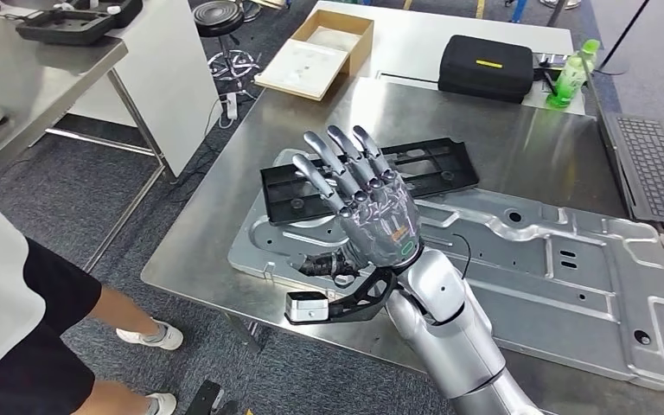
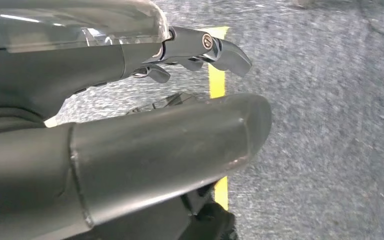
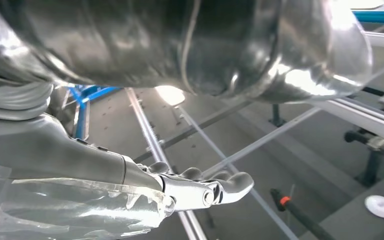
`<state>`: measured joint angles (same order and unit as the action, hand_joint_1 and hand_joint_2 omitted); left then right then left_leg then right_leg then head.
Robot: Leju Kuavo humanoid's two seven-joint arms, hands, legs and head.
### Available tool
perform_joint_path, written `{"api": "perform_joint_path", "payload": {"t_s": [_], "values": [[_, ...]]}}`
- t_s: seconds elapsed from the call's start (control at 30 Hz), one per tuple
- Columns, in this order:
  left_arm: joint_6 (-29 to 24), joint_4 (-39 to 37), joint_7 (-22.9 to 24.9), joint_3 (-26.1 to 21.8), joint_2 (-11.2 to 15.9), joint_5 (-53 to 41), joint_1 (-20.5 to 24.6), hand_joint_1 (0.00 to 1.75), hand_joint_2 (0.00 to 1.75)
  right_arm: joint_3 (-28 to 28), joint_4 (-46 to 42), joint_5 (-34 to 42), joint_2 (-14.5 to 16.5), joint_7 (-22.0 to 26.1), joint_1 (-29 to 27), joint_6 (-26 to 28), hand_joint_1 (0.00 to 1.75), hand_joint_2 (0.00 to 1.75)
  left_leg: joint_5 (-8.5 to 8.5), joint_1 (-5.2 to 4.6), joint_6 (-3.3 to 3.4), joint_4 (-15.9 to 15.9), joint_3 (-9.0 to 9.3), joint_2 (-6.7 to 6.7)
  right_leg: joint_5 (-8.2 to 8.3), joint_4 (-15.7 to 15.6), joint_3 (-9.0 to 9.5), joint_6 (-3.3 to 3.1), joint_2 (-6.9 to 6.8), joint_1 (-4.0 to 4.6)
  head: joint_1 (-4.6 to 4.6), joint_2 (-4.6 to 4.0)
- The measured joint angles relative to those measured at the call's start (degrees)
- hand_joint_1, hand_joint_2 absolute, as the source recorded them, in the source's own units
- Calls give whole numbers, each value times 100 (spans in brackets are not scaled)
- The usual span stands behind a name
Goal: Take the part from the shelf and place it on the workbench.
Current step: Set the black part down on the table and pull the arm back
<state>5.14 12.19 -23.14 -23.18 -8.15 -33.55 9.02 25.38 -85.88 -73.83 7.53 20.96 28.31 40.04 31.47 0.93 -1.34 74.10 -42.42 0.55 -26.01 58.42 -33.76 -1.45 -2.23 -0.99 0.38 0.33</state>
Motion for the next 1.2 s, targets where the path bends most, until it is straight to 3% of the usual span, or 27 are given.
{"api": "perform_joint_path", "payload": {"t_s": [0.03,0.1,0.17,0.2,0.3,0.37,0.43,0.5,0.53,0.57,0.6,0.67,0.73,0.8,0.87,0.93,1.0,1.03,1.07,1.13,1.2], "values": [[5,0,9,-16,0,6,-11,0,0,0,0,10,0,-1,2,0,0,0,-107,18,-19,-80,43,-26,-12,8,1,10,-66,-4,-1,0],[10,0,16,-58,0,22,-19,0,0,0,-6,47,-1,-3,20,0,0,0,-479,35,-32,-788,401,-173,-49,38,15,51,-194,-14,-1,0],[19,1,16,-98,-2,33,-5,0,0,0,-23,80,-3,-10,54,0,0,0,-672,-11,16,-1409,709,-378,-87,67,29,114,-301,8,1,0],[19,1,15,-112,-3,36,-1,0,0,0,-30,92,-3,-15,75,0,0,0,-674,-36,58,-1519,753,-422,-98,69,40,146,-350,27,3,0],[-9,-1,19,-132,-9,34,-23,0,0,1,-31,151,-4,-42,172,0,0,0,-693,-46,190,-1555,748,-258,-134,71,77,239,-457,35,5,0],[-27,-2,38,-147,-20,41,-32,0,0,12,-27,188,-10,-79,268,0,0,0,-728,-24,266,-1591,754,-145,-338,338,-20,287,-230,4,7,0],[-32,-2,82,-172,-36,66,-27,0,0,37,-13,201,-33,-131,327,0,0,0,-747,-23,315,-1601,743,-23,-703,1020,-329,299,83,-7,7,0],[-32,-2,134,-212,-49,108,-42,0,0,88,19,215,-64,-182,337,0,0,0,-753,-36,333,-1593,733,128,-883,1601,-627,288,186,7,6,0],[-32,-2,153,-236,-51,130,-60,0,0,122,33,227,-74,-202,339,0,0,0,-754,-43,336,-1586,732,208,-813,1624,-658,273,205,15,6,0],[-32,-2,167,-257,-53,143,-77,0,0,152,43,239,-79,-214,346,0,0,0,-754,-49,335,-1579,735,290,-639,1425,-581,247,232,22,6,0],[-32,-2,174,-272,-56,151,-90,0,0,178,47,250,-80,-221,358,0,0,0,-754,-51,335,-1573,736,369,-408,1061,-425,211,318,27,6,0],[-33,-3,184,-291,-75,155,-97,0,0,210,50,263,-81,-223,387,0,0,0,-758,-56,311,-1553,708,517,-100,357,-133,137,632,19,4,0],[-49,-5,195,-310,-89,154,-102,0,0,240,52,286,-85,-223,402,0,0,0,-776,-25,246,-1550,657,648,-60,95,-39,107,792,32,4,0],[-88,-5,205,-337,-78,157,-137,0,0,283,52,313,-86,-222,419,0,0,0,-789,-2,171,-1558,629,741,-42,32,2,93,656,31,6,0],[-122,-6,201,-371,-62,167,-172,0,0,320,50,343,-78,-218,436,0,0,0,-651,-29,110,-1344,532,521,-19,-49,73,38,486,-10,-25,0],[-153,-6,189,-403,-55,172,-164,0,0,328,48,366,-74,-206,437,0,0,0,-307,-25,52,-702,229,159,-24,-86,116,-5,301,-17,-58,0],[-189,-6,183,-421,-55,165,-153,0,0,329,48,372,-74,-190,429,0,0,0,-70,12,-5,-69,-85,12,-44,-84,126,-3,116,-10,-61,0],[-201,-6,182,-426,-54,161,-156,0,0,329,48,372,-74,-185,424,0,0,0,-98,27,-26,-4,-113,-18,-56,-81,132,6,32,-12,-61,0],[-209,-6,179,-430,-50,157,-158,0,0,330,47,372,-74,-184,423,0,0,0,-232,38,-41,-176,-14,-49,-72,-76,142,20,-44,-15,-62,0],[-221,-6,173,-437,-42,146,-147,0,0,330,34,371,-74,-182,423,0,0,0,-583,37,-39,-946,407,-234,-119,-51,173,68,-174,-15,-62,0],[-234,-5,160,-442,-37,125,-116,0,0,331,8,371,-74,-178,430,0,0,0,-734,-3,35,-1484,690,-400,-169,-15,190,131,-272,20,-58,0]]}}
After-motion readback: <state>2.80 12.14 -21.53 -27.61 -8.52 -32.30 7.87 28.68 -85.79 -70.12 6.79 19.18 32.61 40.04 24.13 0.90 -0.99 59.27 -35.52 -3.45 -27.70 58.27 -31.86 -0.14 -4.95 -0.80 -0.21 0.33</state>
